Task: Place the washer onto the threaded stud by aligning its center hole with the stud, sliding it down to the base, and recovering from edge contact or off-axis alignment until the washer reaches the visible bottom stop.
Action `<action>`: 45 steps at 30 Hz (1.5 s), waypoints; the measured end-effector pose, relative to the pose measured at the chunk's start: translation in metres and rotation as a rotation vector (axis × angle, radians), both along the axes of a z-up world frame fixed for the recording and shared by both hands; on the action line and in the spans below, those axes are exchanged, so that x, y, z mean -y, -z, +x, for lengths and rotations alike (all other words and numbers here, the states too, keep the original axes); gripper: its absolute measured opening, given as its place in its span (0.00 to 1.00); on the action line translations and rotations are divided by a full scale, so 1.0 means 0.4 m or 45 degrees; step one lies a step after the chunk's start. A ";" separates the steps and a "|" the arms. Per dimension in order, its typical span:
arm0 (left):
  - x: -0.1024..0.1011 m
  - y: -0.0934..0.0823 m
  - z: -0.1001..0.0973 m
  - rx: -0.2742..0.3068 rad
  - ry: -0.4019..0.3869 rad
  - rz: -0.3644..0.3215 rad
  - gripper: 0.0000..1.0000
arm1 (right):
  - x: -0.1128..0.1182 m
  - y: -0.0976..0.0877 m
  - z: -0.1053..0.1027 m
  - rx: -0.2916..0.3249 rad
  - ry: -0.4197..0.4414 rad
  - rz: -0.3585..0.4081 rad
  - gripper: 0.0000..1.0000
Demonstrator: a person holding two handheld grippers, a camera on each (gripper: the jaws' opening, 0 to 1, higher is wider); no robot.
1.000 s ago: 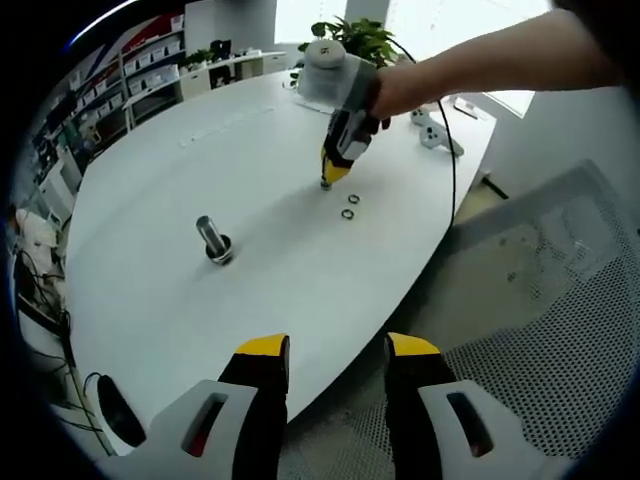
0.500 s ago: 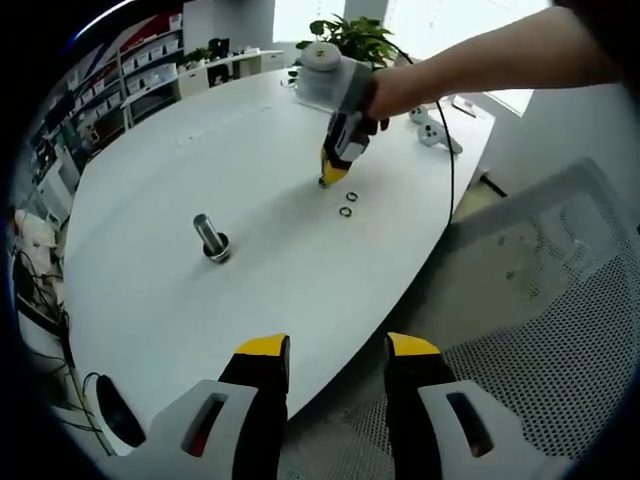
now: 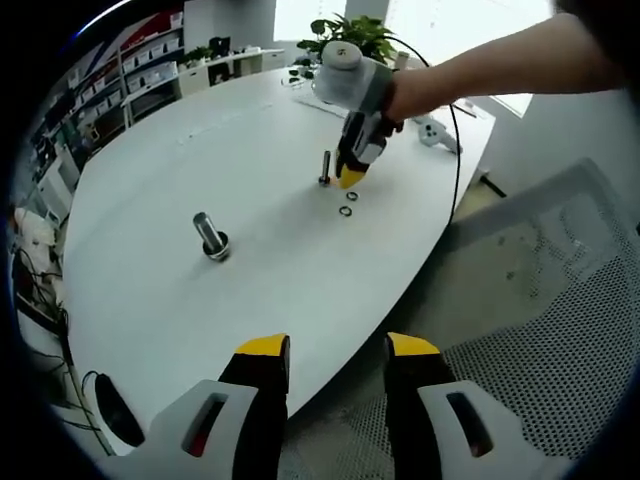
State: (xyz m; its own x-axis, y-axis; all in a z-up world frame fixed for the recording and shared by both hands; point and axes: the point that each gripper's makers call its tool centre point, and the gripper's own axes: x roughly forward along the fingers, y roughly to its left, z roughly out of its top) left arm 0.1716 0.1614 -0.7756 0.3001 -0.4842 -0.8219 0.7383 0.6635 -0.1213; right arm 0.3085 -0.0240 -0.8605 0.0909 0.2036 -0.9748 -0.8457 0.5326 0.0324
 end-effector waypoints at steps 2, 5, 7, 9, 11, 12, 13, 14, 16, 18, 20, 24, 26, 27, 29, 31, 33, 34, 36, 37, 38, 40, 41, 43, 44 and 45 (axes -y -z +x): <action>0.000 0.001 -0.001 -0.003 0.002 0.001 0.36 | -0.002 0.001 -0.008 -0.008 -0.004 0.004 0.19; 0.000 0.002 -0.001 -0.003 0.002 0.003 0.36 | -0.007 -0.001 -0.018 -0.019 0.001 0.025 0.19; -0.001 0.003 -0.001 -0.004 0.000 0.002 0.36 | -0.010 -0.001 -0.028 -0.024 -0.004 0.031 0.20; -0.001 0.003 -0.001 -0.006 -0.001 0.003 0.36 | -0.010 0.001 -0.038 -0.033 -0.011 0.027 0.20; -0.001 0.003 -0.001 -0.007 -0.001 0.003 0.36 | -0.009 0.003 -0.044 -0.036 -0.017 0.024 0.20; -0.001 0.003 -0.002 -0.008 -0.002 0.002 0.36 | -0.007 0.005 -0.047 -0.040 -0.019 0.020 0.20; -0.001 0.004 -0.002 -0.010 0.000 0.003 0.36 | -0.003 0.010 -0.050 -0.043 -0.024 0.013 0.20; -0.001 0.005 -0.003 -0.011 0.001 0.005 0.36 | 0.000 0.014 -0.050 -0.044 -0.030 0.003 0.20; -0.002 0.006 -0.003 -0.012 0.002 0.006 0.36 | 0.009 0.024 -0.052 -0.045 -0.060 -0.028 0.20; -0.002 0.006 -0.003 -0.014 0.000 0.006 0.36 | 0.011 0.025 -0.053 -0.038 -0.079 -0.036 0.20; -0.003 0.008 -0.004 -0.016 0.001 0.011 0.36 | 0.010 0.023 -0.049 -0.034 -0.069 -0.026 0.20; -0.002 0.008 -0.004 -0.016 0.002 0.010 0.36 | 0.008 0.023 -0.049 -0.036 -0.053 -0.017 0.20; -0.003 0.009 -0.004 -0.015 0.003 0.012 0.36 | 0.006 0.023 -0.050 -0.028 -0.073 -0.023 0.20; -0.003 0.009 -0.003 -0.015 0.001 0.011 0.36 | 0.006 0.024 -0.050 -0.016 -0.091 -0.034 0.20; -0.004 0.008 -0.003 -0.015 -0.002 0.009 0.36 | 0.011 0.026 -0.042 0.047 -0.174 -0.089 0.18; -0.005 0.009 -0.003 -0.018 -0.005 0.008 0.36 | 0.003 0.026 -0.050 0.044 -0.218 -0.085 0.18; -0.005 0.008 -0.002 -0.018 -0.007 0.007 0.36 | 0.005 0.025 -0.048 0.033 -0.186 -0.082 0.18; -0.005 0.008 -0.002 -0.017 -0.007 0.007 0.36 | 0.005 0.025 -0.047 0.032 -0.183 -0.082 0.18; -0.005 0.008 -0.002 -0.016 -0.007 0.008 0.36 | 0.004 0.025 -0.048 0.035 -0.215 -0.088 0.18; -0.005 0.008 -0.002 -0.016 -0.007 0.008 0.36 | 0.002 0.025 -0.049 0.036 -0.226 -0.093 0.18; -0.006 0.008 -0.002 -0.016 -0.006 0.010 0.36 | 0.000 0.025 -0.051 0.039 -0.234 -0.096 0.18; -0.006 0.008 -0.002 -0.018 -0.011 0.007 0.36 | -0.002 0.024 -0.051 0.043 -0.243 -0.100 0.18; -0.006 0.009 -0.003 -0.021 -0.012 0.007 0.36 | -0.002 0.024 -0.050 0.042 -0.228 -0.096 0.18; -0.007 0.011 -0.004 -0.020 -0.006 0.014 0.35 | -0.003 0.023 -0.047 0.037 -0.193 -0.077 0.18; -0.006 0.010 -0.004 -0.019 -0.005 0.015 0.35 | -0.004 0.023 -0.044 0.037 -0.165 -0.047 0.17; -0.005 0.009 -0.004 -0.018 -0.005 0.011 0.35 | -0.004 0.022 -0.043 0.039 -0.151 -0.029 0.17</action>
